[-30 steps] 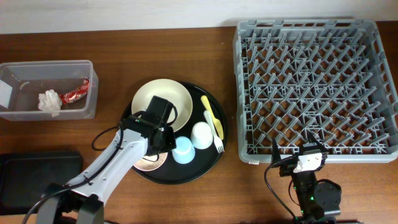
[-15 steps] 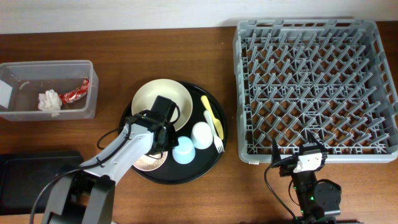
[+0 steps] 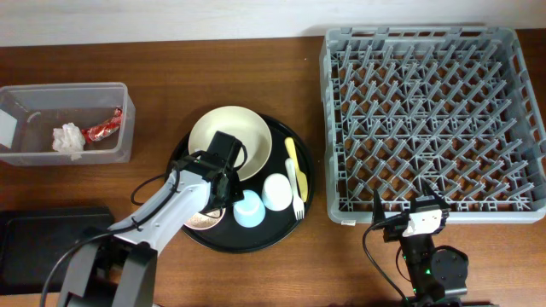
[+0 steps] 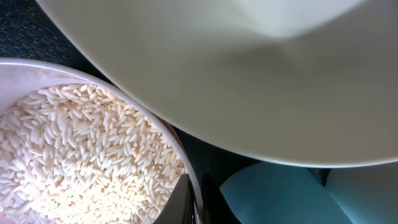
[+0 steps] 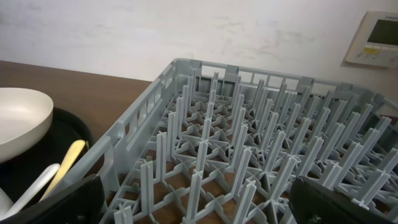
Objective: Sort waste into correct bins and load items into the dishwasher rack
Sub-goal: 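Reach the left gripper to the pink rice bowl and grasp its rim, then lift the pink bowl with the left gripper over the black waste tray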
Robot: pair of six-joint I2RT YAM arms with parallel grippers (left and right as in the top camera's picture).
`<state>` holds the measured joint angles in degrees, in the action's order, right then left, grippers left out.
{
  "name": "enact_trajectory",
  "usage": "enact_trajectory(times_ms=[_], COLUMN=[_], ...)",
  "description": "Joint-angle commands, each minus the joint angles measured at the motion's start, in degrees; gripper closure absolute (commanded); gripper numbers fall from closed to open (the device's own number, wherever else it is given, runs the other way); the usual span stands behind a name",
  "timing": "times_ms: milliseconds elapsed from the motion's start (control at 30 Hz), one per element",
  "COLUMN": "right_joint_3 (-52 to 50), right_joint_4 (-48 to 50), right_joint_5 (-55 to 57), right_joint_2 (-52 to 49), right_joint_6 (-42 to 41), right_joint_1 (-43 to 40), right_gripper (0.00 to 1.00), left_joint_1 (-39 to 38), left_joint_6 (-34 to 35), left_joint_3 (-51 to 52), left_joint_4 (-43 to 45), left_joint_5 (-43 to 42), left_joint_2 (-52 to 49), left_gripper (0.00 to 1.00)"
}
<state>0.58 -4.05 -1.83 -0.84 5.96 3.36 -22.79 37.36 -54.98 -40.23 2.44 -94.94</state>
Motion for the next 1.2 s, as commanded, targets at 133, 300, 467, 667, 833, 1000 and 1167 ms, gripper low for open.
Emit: enact_trajectory(times_ms=[133,300,467,667,833,1000,1167], right_joint_3=[-0.26,-0.26,-0.26,-0.26,-0.26,-0.26,-0.26], right_joint_4=[-0.26,-0.26,-0.26,-0.26,-0.26,-0.26,-0.26], right_joint_5=[-0.55,-0.55,-0.55,-0.55,-0.55,-0.52,-0.52], right_joint_2=[0.37,0.37,0.37,0.37,0.37,0.37,0.37], right_joint_6=[-0.37,-0.37,-0.37,-0.37,-0.37,-0.37,-0.37], right_joint_1=[-0.37,-0.37,-0.37,-0.37,-0.37,-0.37,-0.37], right_gripper=[0.02,0.02,0.02,0.02,0.02,0.02,0.02], left_joint_1=[-0.09,-0.04,-0.04,-0.04,-0.04,2.08,14.29], left_joint_6=[-0.11,-1.14,-2.82,-4.7,-8.2,-12.63,-12.66], left_joint_3=[-2.23,-5.31,-12.92,-18.49,-22.53,-23.34,-23.34], left_joint_4=[-4.0,-8.0,-16.44,-21.18,-22.47,-22.47,-24.15], left_joint_5=[-1.51,0.04,2.14,2.14,1.9,1.92,1.92], left_joint_2=[-0.72,-0.72,-0.72,0.09,4.55,12.35,19.26], left_gripper=[0.99,0.99,0.99,0.99,0.99,0.99,0.99])
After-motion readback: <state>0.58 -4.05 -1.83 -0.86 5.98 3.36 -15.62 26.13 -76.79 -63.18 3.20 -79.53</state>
